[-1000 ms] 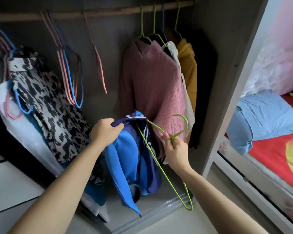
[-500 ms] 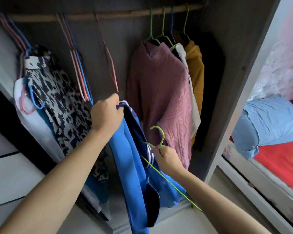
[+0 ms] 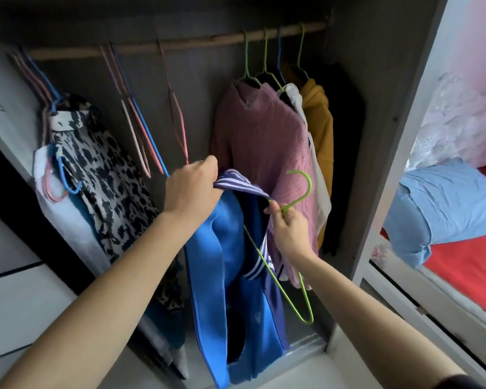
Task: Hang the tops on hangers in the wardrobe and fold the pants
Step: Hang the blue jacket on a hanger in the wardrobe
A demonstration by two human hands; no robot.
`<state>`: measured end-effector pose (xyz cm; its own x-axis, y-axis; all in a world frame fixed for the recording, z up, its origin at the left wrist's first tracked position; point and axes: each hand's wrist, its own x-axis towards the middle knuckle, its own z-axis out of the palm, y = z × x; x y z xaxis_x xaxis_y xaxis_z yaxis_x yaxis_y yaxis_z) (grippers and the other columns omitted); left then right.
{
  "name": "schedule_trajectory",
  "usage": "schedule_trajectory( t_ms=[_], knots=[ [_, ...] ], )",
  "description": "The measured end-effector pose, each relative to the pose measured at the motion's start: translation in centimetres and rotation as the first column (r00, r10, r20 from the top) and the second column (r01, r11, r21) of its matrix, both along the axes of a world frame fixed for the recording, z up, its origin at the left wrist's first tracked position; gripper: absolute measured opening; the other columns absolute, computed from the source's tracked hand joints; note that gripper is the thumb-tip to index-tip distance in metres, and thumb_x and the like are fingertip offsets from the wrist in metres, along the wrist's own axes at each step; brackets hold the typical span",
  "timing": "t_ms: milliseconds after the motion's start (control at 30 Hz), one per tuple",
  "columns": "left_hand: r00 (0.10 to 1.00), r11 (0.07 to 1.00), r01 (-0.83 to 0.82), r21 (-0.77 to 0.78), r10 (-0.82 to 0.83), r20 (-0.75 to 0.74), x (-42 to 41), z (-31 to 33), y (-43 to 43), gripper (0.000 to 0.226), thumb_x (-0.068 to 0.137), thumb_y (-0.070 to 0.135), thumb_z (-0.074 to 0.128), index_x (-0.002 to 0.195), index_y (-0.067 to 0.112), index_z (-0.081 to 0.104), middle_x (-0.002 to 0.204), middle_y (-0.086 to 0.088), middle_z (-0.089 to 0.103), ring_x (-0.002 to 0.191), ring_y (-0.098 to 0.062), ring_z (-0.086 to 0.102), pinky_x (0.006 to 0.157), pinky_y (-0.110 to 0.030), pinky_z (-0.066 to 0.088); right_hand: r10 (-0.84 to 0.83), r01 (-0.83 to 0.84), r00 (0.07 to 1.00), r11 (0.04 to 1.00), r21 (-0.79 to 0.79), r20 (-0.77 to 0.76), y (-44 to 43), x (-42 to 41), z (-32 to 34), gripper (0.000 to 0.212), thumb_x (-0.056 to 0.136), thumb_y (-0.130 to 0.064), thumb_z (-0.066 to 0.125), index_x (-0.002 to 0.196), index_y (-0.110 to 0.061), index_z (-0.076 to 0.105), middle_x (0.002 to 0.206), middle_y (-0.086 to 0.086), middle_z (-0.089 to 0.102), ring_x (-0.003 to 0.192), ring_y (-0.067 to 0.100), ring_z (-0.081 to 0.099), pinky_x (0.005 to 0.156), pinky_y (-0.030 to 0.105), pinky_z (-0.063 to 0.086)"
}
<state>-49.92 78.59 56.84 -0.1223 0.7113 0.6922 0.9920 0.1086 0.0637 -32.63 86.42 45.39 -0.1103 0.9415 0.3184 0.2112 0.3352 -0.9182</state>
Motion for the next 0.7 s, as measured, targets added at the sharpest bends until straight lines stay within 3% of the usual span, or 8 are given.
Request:
schedule_trajectory(
  t_ms=[67, 167, 267, 333, 400, 500, 600, 700],
  knots=[
    [0.994, 0.968, -0.077, -0.240, 0.092, 0.052, -1.0, -0.2, -0.1, 0.035, 0.074, 0.038, 0.077, 0.070, 0.022, 0.046, 0.071, 0.000, 0.059, 0.071, -0.033, 0.057, 0.058, -0.033, 0.037, -0.016, 0.018, 0.998, 0.999, 0.038, -0.061, 0.4, -0.6, 1.6, 0.031, 0.104, -0.029, 0.052, 0.087, -0.018, 0.076, 0.068, 0.002, 0.066, 0.066, 0.012, 0.056, 0.069, 0.032, 0.038],
    [0.979, 0.772, -0.086, -0.630, 0.183, 0.090, -1.9, -1.7, -0.9, 0.039, 0.066, 0.046, 0.082, 0.073, 0.021, 0.053, 0.075, 0.002, 0.059, 0.077, -0.027, 0.060, 0.063, -0.033, 0.046, 0.036, -0.029, 0.997, 0.995, 0.095, -0.071, 0.8, -0.5, 3.1, 0.031, 0.103, -0.031, 0.052, 0.085, -0.019, 0.075, 0.075, 0.002, 0.069, 0.068, 0.011, 0.057, 0.071, 0.027, 0.040],
    [0.968, 0.716, -0.056, -0.696, 0.209, 0.137, -2.8, -3.1, -1.7, 0.039, 0.071, 0.047, 0.080, 0.079, 0.019, 0.054, 0.077, 0.002, 0.058, 0.078, -0.027, 0.060, 0.064, -0.036, 0.049, 0.089, -0.084, 0.996, 0.988, 0.130, -0.031, 1.5, -0.7, 4.0, 0.031, 0.103, -0.035, 0.052, 0.085, -0.021, 0.074, 0.058, -0.003, 0.059, 0.052, 0.003, 0.049, 0.057, 0.017, 0.036],
    [0.968, 0.823, -0.056, -0.565, 0.183, 0.171, -3.2, -3.2, -1.9, 0.035, 0.079, 0.040, 0.076, 0.073, 0.020, 0.047, 0.068, 0.002, 0.053, 0.075, -0.031, 0.060, 0.055, -0.034, 0.040, 0.083, -0.077, 0.996, 0.990, 0.114, -0.042, 2.2, -0.8, 4.6, 0.031, 0.103, -0.036, 0.052, 0.085, -0.023, 0.073, 0.061, 0.002, 0.063, 0.054, 0.004, 0.050, 0.057, 0.020, 0.036],
    [0.971, 0.958, -0.072, -0.277, 0.130, 0.200, -3.2, -3.0, -1.8, 0.020, 0.085, 0.025, 0.070, 0.079, 0.022, 0.052, 0.066, -0.002, 0.058, 0.073, -0.036, 0.060, 0.056, -0.037, 0.043, 0.073, -0.069, 0.996, 0.993, 0.099, -0.046, 2.9, -0.6, 4.5, 0.029, 0.103, -0.036, 0.051, 0.087, -0.024, 0.073, 0.080, 0.017, 0.071, 0.069, 0.017, 0.059, 0.069, 0.024, 0.042],
    [0.983, 0.992, 0.002, 0.125, -0.026, 0.184, -2.4, -1.9, -1.5, 0.019, 0.082, 0.001, 0.060, 0.094, 0.015, 0.058, 0.072, -0.007, 0.066, 0.067, -0.038, 0.060, 0.055, -0.040, 0.046, 0.142, -0.144, 0.989, 0.988, 0.047, 0.044, 2.7, -0.7, 3.0, 0.030, 0.104, -0.035, 0.050, 0.095, -0.020, 0.075, 0.072, 0.011, 0.068, 0.069, 0.025, 0.058, 0.074, 0.033, 0.044],
    [0.986, 0.971, 0.075, 0.226, -0.106, 0.128, -1.6, 0.4, -0.2, 0.033, 0.073, -0.006, 0.056, 0.099, 0.013, 0.057, 0.082, -0.005, 0.067, 0.073, -0.036, 0.061, 0.058, -0.041, 0.047, 0.230, -0.231, 0.967, 0.973, -0.012, 0.111, 2.3, -1.6, 2.9, 0.031, 0.104, -0.029, 0.051, 0.097, -0.014, 0.077, 0.068, -0.015, 0.061, 0.076, 0.007, 0.057, 0.076, 0.023, 0.040],
    [0.992, 0.976, 0.036, 0.215, -0.062, 0.113, -1.1, 1.2, 0.6, 0.026, 0.071, -0.006, 0.056, 0.089, 0.013, 0.055, 0.082, -0.006, 0.061, 0.073, -0.036, 0.057, 0.059, -0.042, 0.046, 0.189, -0.186, 0.982, 0.979, 0.085, -0.021, 1.5, -2.2, 3.7, 0.031, 0.103, -0.035, 0.051, 0.093, -0.020, 0.076, 0.046, -0.020, 0.048, 0.051, -0.001, 0.047, 0.058, 0.016, 0.036]
  ],
)
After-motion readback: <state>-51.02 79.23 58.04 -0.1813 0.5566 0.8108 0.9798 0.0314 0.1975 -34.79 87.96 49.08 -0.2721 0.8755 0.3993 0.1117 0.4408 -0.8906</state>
